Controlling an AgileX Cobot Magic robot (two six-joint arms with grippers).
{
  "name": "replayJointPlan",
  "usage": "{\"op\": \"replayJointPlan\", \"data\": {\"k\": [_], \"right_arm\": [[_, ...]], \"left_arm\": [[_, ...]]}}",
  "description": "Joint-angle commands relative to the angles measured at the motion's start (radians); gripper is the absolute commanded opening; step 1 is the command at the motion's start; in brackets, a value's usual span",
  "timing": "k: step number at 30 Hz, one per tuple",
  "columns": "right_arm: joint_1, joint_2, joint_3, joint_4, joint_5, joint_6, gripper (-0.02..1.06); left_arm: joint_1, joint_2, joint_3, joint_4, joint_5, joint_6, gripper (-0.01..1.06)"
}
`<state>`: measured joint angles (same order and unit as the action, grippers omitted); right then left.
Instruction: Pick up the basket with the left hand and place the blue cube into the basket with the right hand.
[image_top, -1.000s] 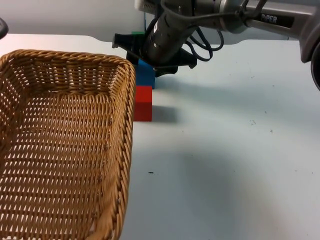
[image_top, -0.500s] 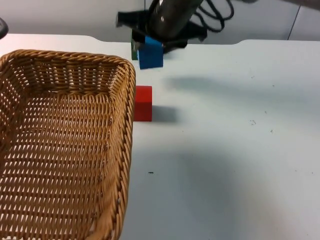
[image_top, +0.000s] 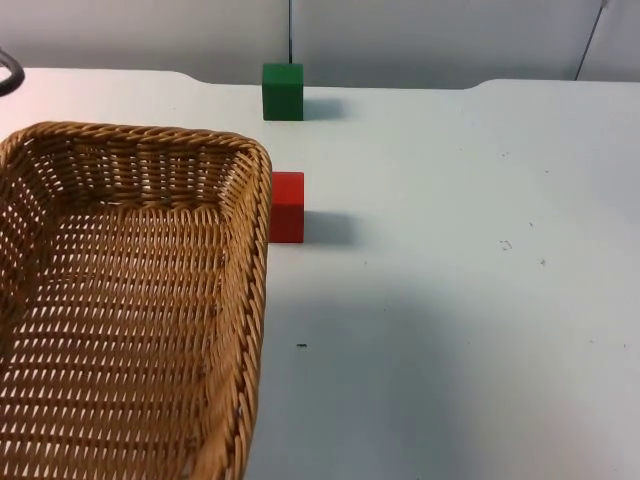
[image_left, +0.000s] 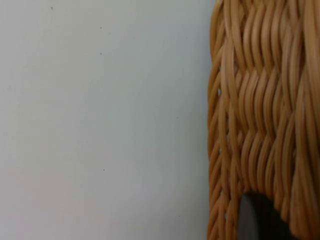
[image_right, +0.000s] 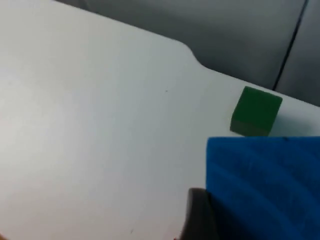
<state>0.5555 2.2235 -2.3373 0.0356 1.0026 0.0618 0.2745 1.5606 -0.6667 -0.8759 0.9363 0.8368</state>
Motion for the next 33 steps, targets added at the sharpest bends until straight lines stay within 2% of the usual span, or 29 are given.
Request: {"op": "replayJointPlan", "data": {"k": [1,5,6,14,16,19,21,22,23,24,28,29,33], "right_arm": [[0.017,-0.026,-0.004,0.042,0.037,-0.062,0.00],[0.094,-0.038,-0.002,0.045,0.123,-0.145,0.00],[0.094,-0.038,-0.002,0.045,0.123,-0.145,0.00],[0.272,-0.034,0.060,0.050,0.109,-0.170,0.00],[0.288,-0.034,0.076,0.050,0.107,-0.170,0.00],[0.304,-0.036,0.130,0.096,0.085,-0.179,0.00],[0.304,-0.038,0.226,0.147,0.040,-0.202,0.00],[0.304,-0.040,0.248,0.153,0.027,-0.205,0.00],[0.304,-0.055,0.319,0.153,-0.030,-0.209,0.00],[0.304,-0.055,0.319,0.153,-0.030,-0.209,0.00],[0.304,-0.114,0.549,0.210,-0.185,-0.257,0.00],[0.304,-0.114,0.549,0.210,-0.185,-0.257,0.00],[0.304,-0.128,0.688,0.233,-0.288,-0.273,0.00]], "left_arm": [[0.001,0.001,-0.007,-0.030,0.024,0.002,0.00],[0.001,0.001,-0.007,-0.030,0.016,0.002,0.00],[0.001,0.001,-0.007,-0.030,0.016,0.002,0.00],[0.001,-0.001,-0.007,-0.028,0.012,0.002,0.00],[0.001,-0.001,-0.007,-0.028,0.012,0.002,0.00],[0.001,-0.001,-0.007,-0.028,0.012,0.002,0.00],[0.001,-0.001,-0.007,-0.028,0.012,0.002,0.00],[0.001,-0.001,-0.007,-0.028,0.012,0.002,0.00],[0.001,-0.001,-0.007,-0.028,0.012,0.002,0.00],[0.001,-0.001,-0.007,-0.028,0.012,0.002,0.00],[0.001,-0.001,-0.007,-0.028,0.010,0.002,0.00],[0.001,-0.001,-0.007,-0.028,0.010,0.002,0.00],[0.001,-0.001,-0.007,-0.026,0.010,0.002,0.00]]}}
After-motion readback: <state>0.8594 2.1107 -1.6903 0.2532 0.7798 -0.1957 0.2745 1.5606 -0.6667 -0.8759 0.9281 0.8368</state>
